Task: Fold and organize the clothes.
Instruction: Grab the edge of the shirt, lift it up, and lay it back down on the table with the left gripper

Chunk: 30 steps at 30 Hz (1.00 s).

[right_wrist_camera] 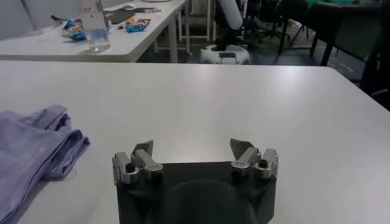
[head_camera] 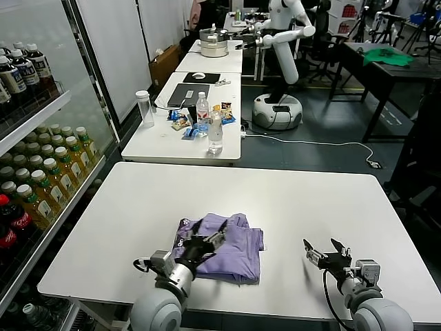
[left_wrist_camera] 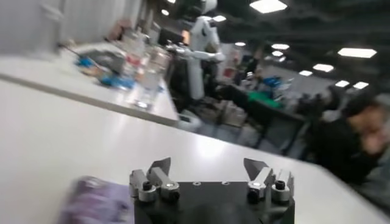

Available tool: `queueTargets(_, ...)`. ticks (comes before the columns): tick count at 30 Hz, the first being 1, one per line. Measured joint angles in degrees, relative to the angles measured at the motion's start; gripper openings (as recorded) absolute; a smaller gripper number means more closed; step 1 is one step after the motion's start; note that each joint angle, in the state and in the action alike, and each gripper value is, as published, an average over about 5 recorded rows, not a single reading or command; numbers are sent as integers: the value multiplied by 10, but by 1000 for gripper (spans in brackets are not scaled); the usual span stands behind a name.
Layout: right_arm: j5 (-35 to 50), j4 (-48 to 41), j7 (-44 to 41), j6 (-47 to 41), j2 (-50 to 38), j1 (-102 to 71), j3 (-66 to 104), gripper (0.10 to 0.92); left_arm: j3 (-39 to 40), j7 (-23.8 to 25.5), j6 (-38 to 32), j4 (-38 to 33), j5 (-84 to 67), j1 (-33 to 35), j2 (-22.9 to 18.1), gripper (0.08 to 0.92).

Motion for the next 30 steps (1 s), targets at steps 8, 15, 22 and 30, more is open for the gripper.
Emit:
queueTargets(8, -1, 2, 2, -1, 1, 0, -1, 823, -11, -22, 1, 51, 96, -1, 10, 823)
queueTargets(15, -1, 9, 2, -1, 2, -7, 4, 823, -12, -37, 21, 89, 129, -5, 7, 823)
queueTargets(22, 0, 15, 2, -2, 5, -9, 6, 823, -18, -51, 47, 100, 124, 1, 8, 816)
queueTargets(30, -1, 19, 3, -2, 6, -11, 7, 823, -27, -52, 59, 93, 75, 9, 4, 620)
